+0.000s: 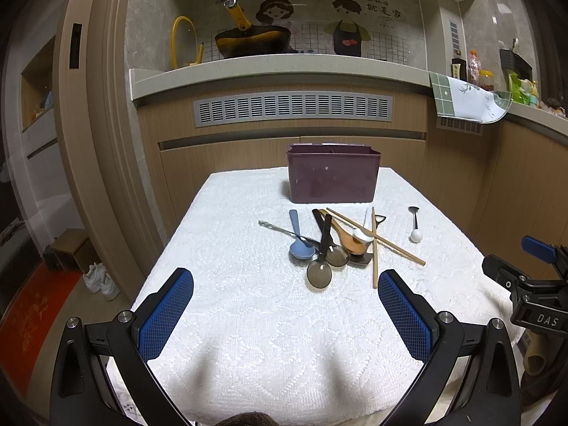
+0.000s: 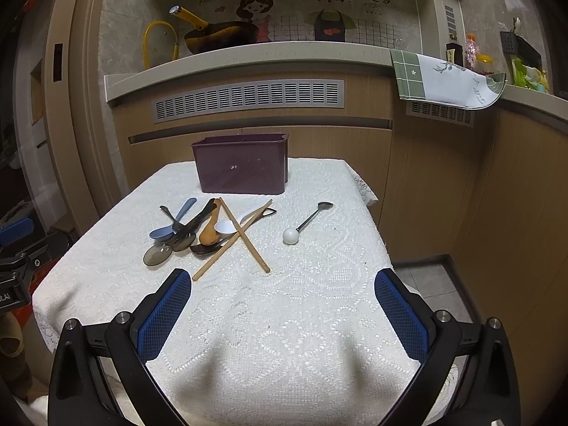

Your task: Organize utensils

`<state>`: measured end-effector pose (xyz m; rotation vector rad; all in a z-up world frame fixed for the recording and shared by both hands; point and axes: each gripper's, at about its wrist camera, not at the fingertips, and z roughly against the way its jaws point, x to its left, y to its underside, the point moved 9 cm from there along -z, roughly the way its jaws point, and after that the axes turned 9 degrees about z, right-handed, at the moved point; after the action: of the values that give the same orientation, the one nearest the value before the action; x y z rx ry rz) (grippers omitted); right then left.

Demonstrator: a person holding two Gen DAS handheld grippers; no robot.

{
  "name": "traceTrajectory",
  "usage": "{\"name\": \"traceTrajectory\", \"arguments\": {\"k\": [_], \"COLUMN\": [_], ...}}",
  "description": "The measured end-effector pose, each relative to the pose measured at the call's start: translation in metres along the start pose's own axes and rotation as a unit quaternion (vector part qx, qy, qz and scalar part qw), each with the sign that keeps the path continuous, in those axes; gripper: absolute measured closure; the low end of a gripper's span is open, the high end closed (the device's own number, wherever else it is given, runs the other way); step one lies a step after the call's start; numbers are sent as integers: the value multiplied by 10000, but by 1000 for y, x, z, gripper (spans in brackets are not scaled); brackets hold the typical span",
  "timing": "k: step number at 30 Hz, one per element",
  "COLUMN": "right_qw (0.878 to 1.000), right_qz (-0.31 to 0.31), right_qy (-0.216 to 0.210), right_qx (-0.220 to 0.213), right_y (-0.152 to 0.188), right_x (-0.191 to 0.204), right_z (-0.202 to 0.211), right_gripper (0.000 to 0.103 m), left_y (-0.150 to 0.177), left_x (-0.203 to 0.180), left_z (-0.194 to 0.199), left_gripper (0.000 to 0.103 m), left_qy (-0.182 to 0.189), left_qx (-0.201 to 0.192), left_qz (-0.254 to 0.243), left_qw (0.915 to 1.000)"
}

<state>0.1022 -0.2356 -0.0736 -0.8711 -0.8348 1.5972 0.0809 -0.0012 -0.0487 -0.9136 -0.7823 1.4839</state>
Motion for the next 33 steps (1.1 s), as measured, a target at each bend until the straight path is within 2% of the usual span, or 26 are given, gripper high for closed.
{"name": "traceTrajectory", "arguments": {"k": [14,17,23,26,30,31,33], "right_qw": [9999,9997,9966,9954,9965,9959,9932], "right_qz": [94,137,265,342,399,466,616], "right_qy": [79,118,531,479,176,136,56], "right_qx": [-9,182,578,761,711,767,990], "right_y": [0,-3,-17,-26,-36,-35,-32], "right_x": [-1,-8,-36,-41,-32,-28,-19], "right_z": [-4,-15,-49,-66,-84,-93,-113], "right_gripper": [0,0,0,0,1,4,38], "left_y": [2,1,-18,-31,-44,-46,-48], "left_x": [0,-2,-4,-1,10,13,20], "left_z": [-7,-20,-58,-72,-94,-99,-111], "left_gripper": [0,0,0,0,0,0,0], "left_qy": [-8,-50,85,28,-73,-91,-146], "left_qx": [108,238,434,349,314,323,391], "left_qz": [-76,-180,-69,-53,67,96,188], "left_qw": [9999,9995,9990,9994,9995,9994,9990]}}
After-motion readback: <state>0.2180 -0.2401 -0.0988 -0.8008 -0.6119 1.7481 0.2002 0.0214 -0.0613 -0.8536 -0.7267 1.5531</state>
